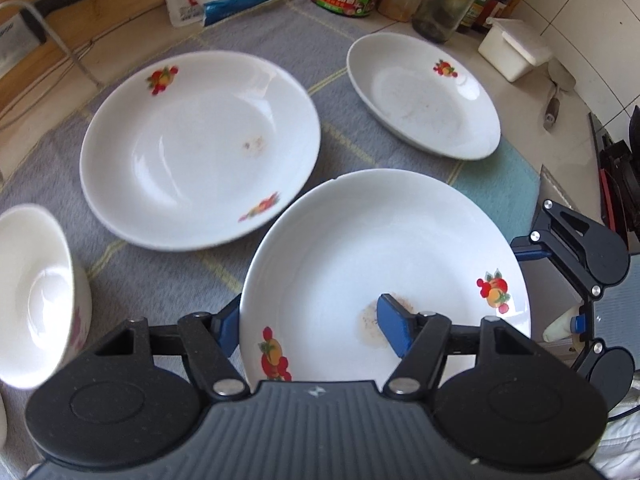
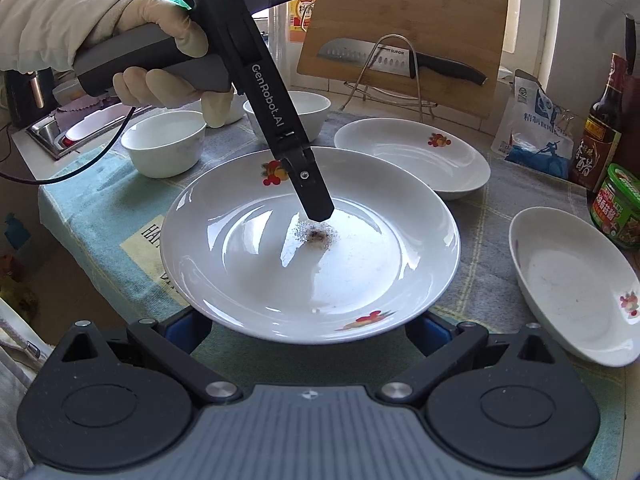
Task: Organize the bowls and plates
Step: 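Carry the stained plate with the left tool toward another flowered plate, then lower the stained plate onto the flowered plate with the left tool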
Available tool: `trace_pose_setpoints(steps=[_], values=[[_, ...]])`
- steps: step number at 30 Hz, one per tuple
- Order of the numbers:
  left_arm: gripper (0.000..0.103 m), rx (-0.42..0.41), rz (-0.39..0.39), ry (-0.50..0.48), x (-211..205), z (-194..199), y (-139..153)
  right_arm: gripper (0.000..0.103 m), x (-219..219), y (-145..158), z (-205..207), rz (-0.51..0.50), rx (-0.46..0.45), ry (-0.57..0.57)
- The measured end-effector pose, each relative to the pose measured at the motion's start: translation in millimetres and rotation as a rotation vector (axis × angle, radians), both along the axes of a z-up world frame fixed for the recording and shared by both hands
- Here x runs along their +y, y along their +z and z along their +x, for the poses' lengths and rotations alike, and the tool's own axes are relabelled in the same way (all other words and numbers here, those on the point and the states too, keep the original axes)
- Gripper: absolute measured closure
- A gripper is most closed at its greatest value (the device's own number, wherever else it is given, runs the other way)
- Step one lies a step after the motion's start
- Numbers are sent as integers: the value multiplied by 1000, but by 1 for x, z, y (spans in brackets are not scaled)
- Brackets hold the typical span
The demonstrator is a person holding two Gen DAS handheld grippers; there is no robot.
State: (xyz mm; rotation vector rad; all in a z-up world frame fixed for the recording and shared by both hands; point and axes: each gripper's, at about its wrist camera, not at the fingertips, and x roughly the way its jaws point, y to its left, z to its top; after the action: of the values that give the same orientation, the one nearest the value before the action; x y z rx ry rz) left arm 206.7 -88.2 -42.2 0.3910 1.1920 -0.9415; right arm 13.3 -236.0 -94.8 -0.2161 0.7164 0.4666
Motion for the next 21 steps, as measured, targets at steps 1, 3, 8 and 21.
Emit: trace_pose_setpoints(steps=[1, 3, 8, 21], values=[[36, -4, -3, -2, -5, 1, 2, 0, -4, 2, 1, -3, -4, -4], [36, -12, -8, -14, -17, 4, 6, 0, -14, 4, 3, -10, -11, -13], [36, -28, -15, -45, -48, 12, 13, 0, -38, 11, 8, -20, -30, -44], [36, -49, -39, -161, -132, 30, 22, 0, -97, 15, 18, -39, -46, -160]])
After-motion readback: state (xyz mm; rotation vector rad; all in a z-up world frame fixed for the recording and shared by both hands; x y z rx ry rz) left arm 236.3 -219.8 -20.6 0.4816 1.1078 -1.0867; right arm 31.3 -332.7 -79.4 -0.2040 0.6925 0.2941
